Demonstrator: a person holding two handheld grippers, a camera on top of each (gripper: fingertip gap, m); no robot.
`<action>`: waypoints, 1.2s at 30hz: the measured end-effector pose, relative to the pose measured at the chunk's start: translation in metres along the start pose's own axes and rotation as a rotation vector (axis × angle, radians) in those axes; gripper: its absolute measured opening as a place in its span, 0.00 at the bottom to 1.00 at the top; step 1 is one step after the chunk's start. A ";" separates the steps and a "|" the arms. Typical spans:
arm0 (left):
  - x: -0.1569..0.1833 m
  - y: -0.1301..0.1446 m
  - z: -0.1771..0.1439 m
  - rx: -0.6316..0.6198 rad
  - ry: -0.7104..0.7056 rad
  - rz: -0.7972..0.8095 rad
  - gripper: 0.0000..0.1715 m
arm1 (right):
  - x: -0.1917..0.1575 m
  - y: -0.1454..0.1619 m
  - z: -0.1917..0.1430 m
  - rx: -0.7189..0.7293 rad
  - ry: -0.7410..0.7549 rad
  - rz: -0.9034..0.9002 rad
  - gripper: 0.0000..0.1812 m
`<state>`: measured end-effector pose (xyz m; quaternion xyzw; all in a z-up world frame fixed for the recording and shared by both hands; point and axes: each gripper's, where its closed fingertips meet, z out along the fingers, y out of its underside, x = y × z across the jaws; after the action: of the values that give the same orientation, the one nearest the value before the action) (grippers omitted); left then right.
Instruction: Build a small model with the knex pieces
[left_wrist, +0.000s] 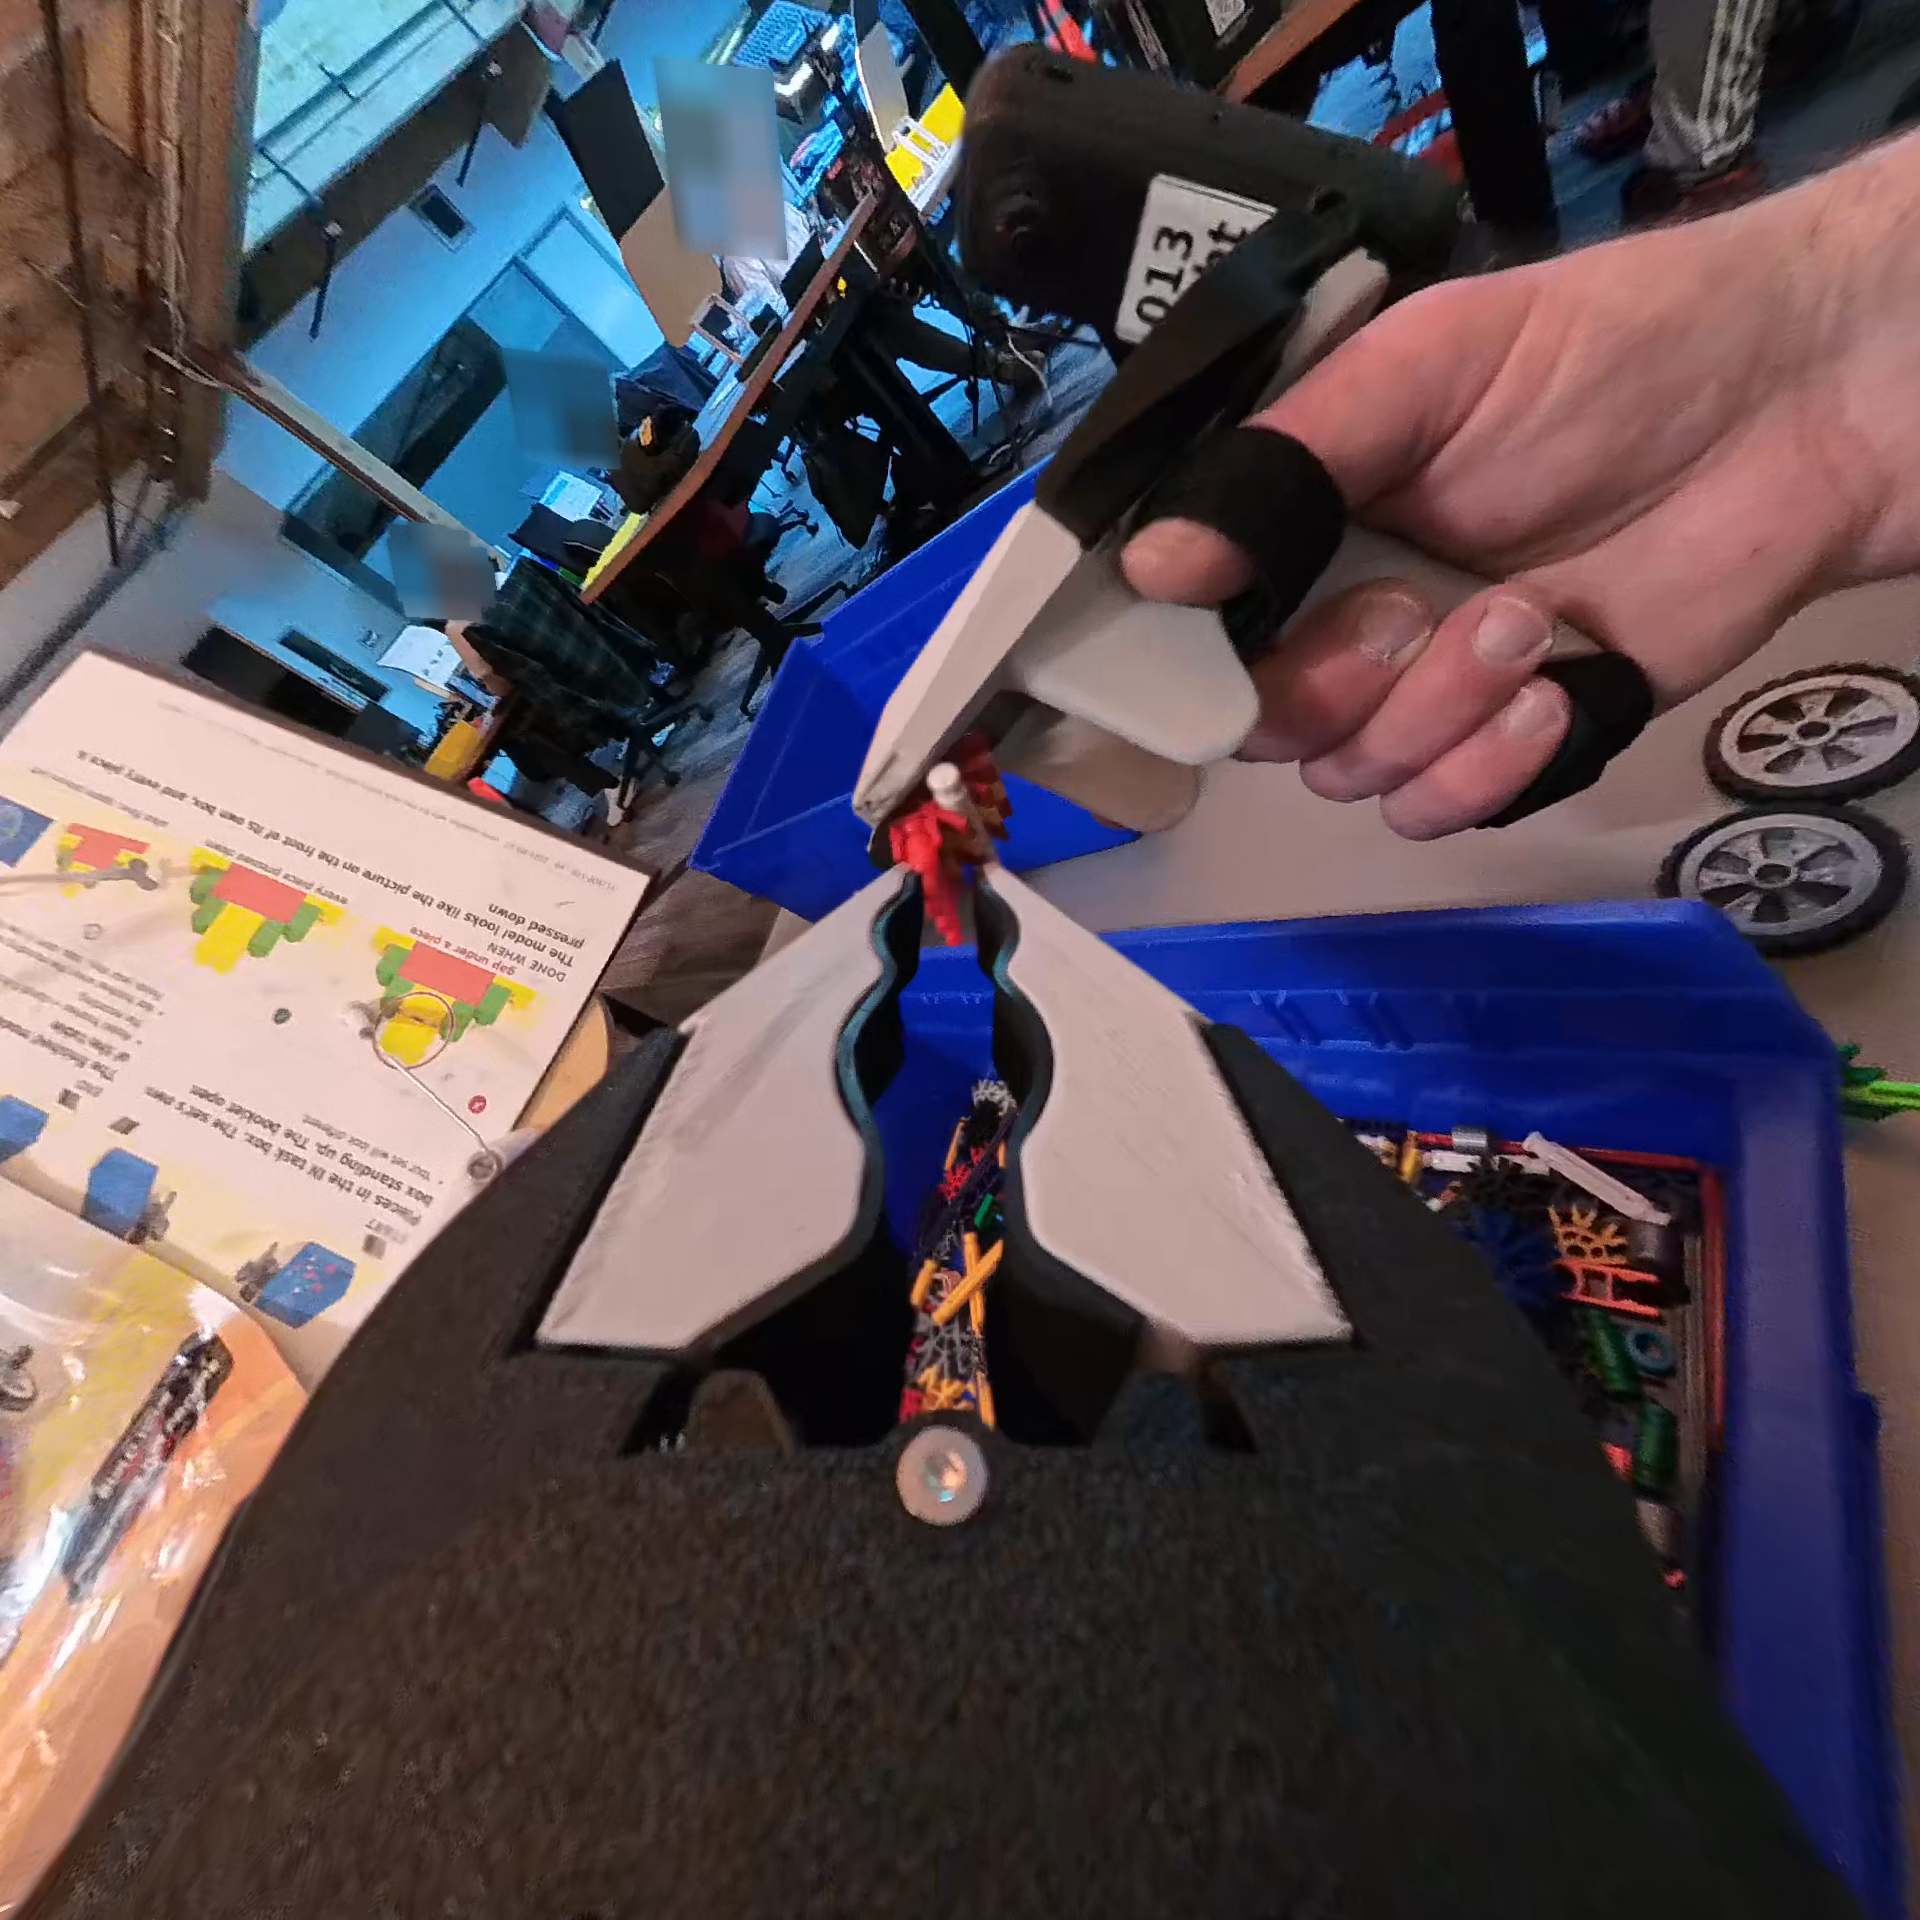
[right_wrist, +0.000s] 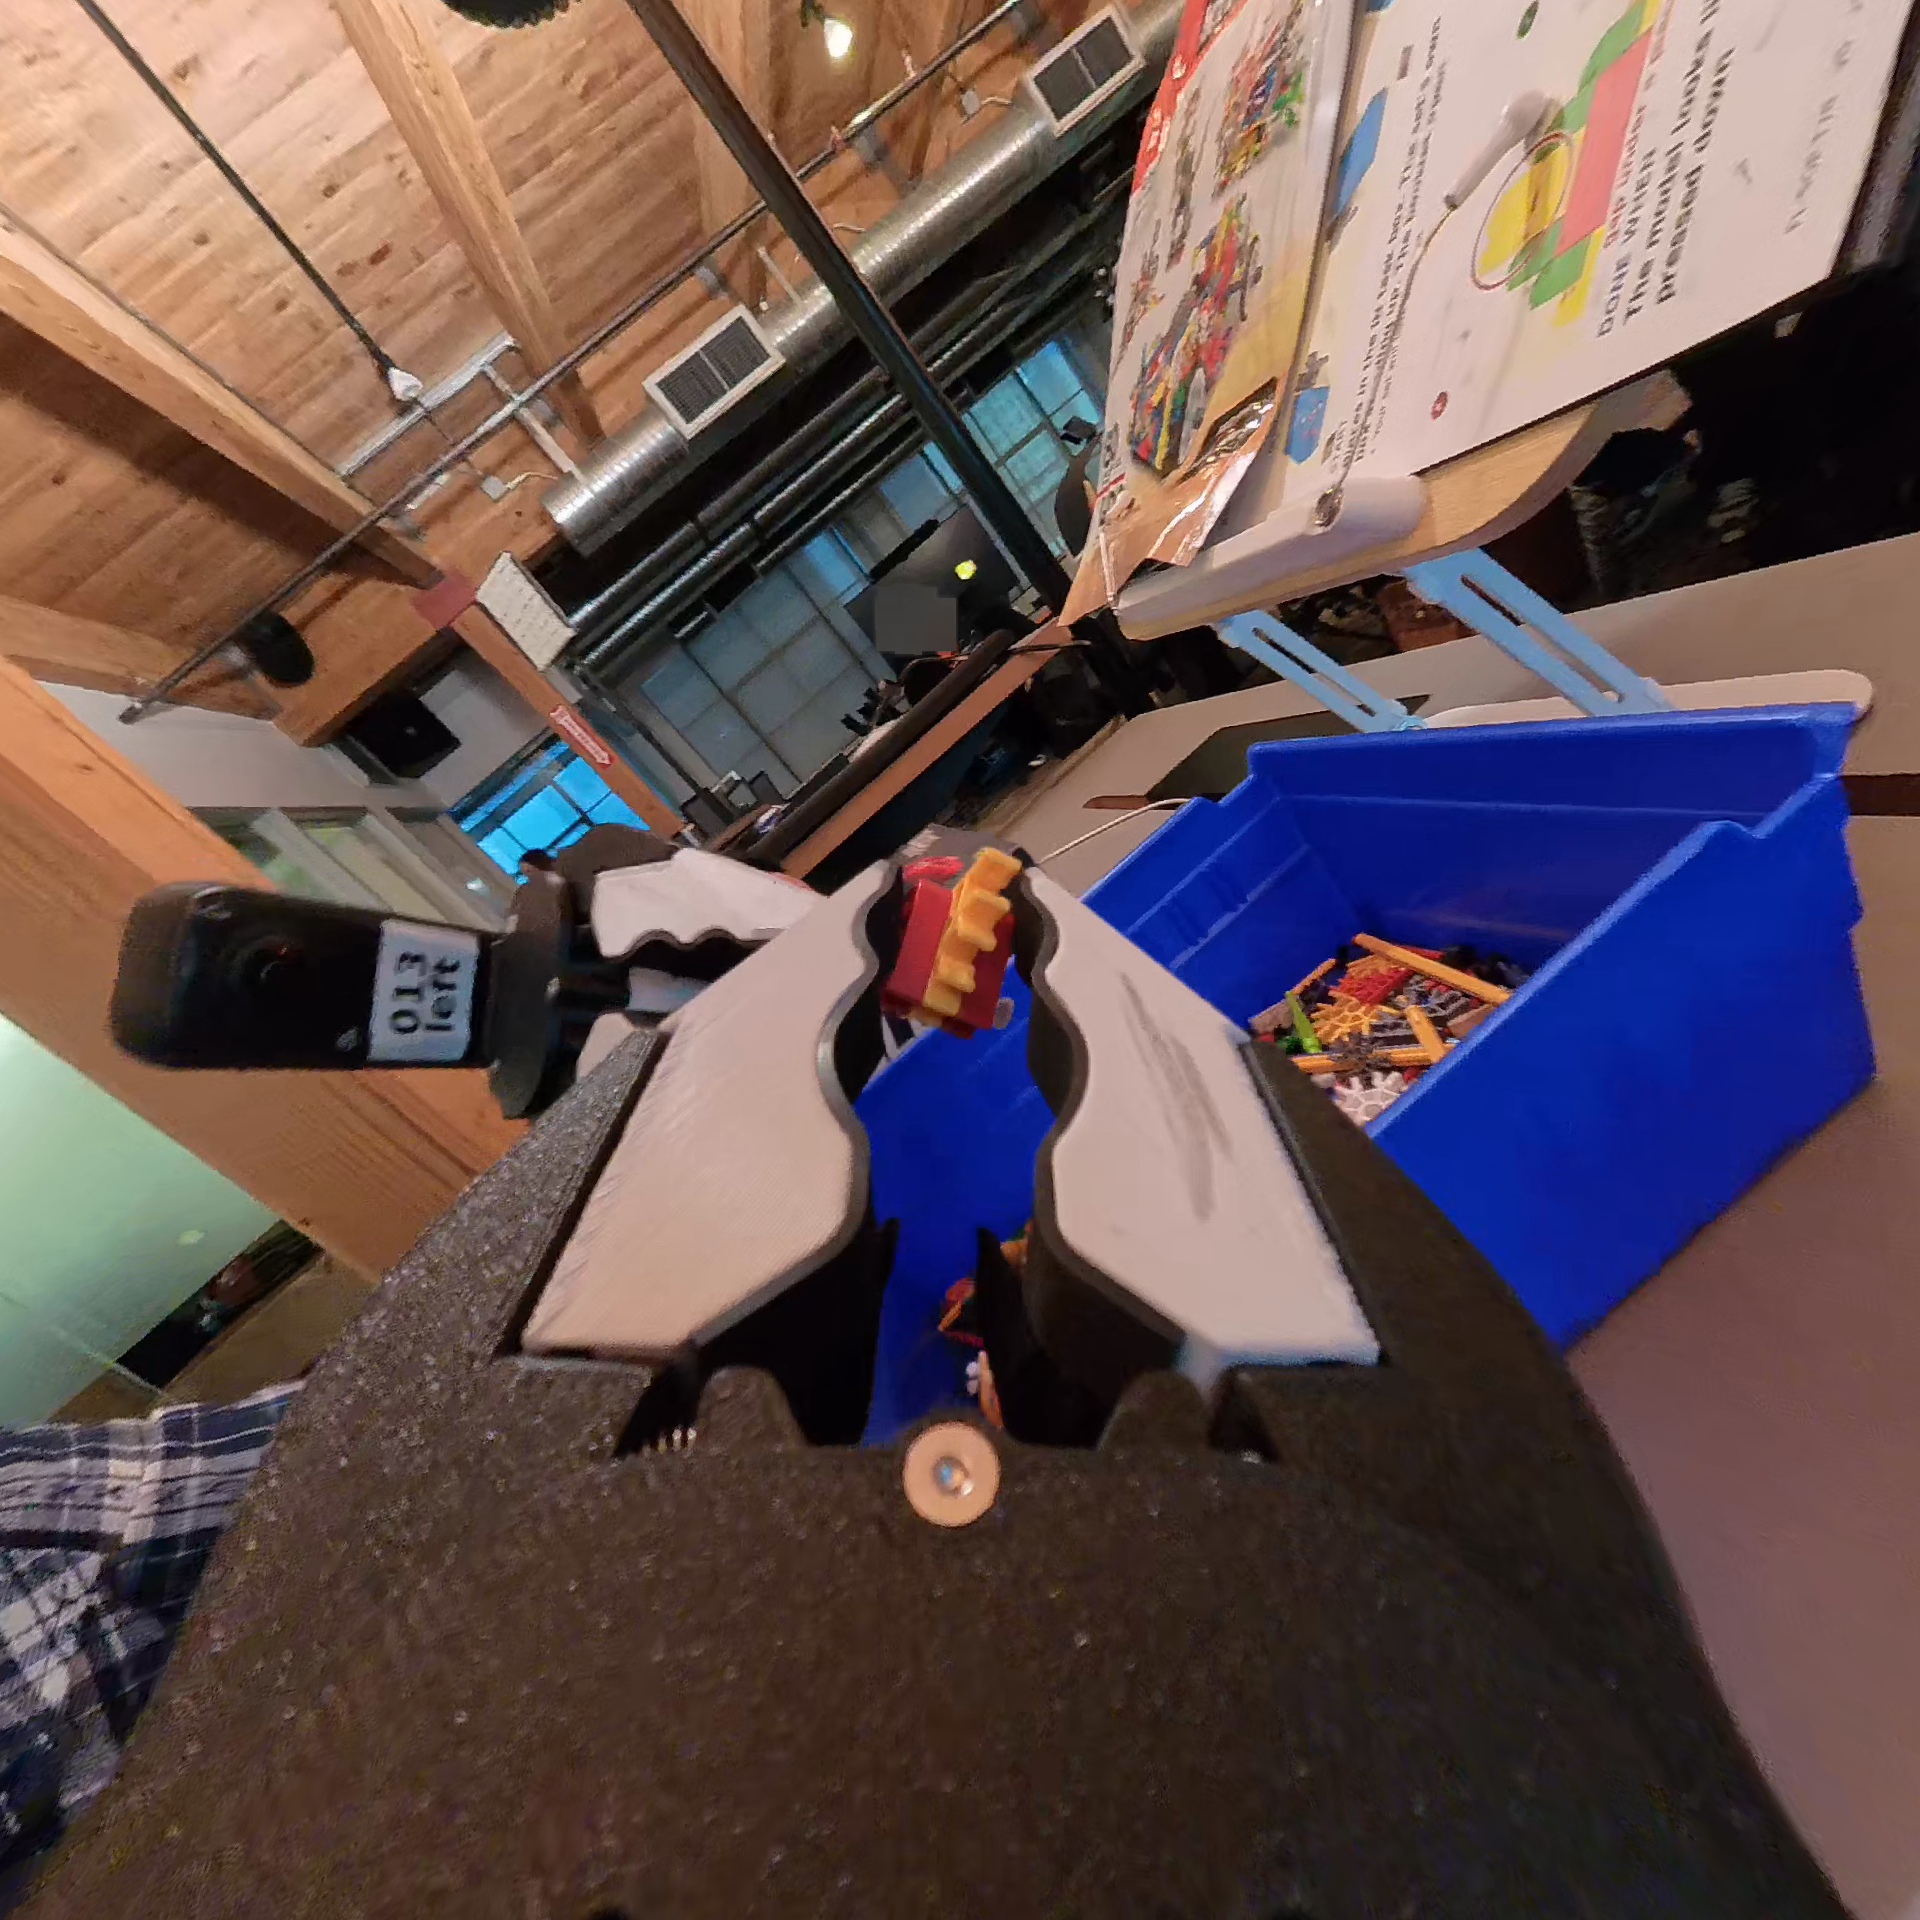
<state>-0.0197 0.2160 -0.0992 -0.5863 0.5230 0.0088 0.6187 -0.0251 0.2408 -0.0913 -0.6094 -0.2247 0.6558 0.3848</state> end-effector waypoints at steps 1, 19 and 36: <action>0.002 -0.001 0.001 -0.007 -0.009 0.030 0.06 | 0.002 0.000 0.000 -0.002 0.017 -0.009 0.11; 0.013 0.001 0.017 -0.096 -0.096 0.182 0.04 | 0.009 0.012 0.006 -0.050 0.077 -0.023 0.09; 0.016 0.005 0.017 -0.120 -0.086 0.208 0.02 | 0.005 0.009 0.005 -0.035 0.054 -0.042 0.03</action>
<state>-0.0045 0.2203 -0.1173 -0.5640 0.5524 0.1296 0.6000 -0.0320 0.2404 -0.1004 -0.6288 -0.2382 0.6268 0.3937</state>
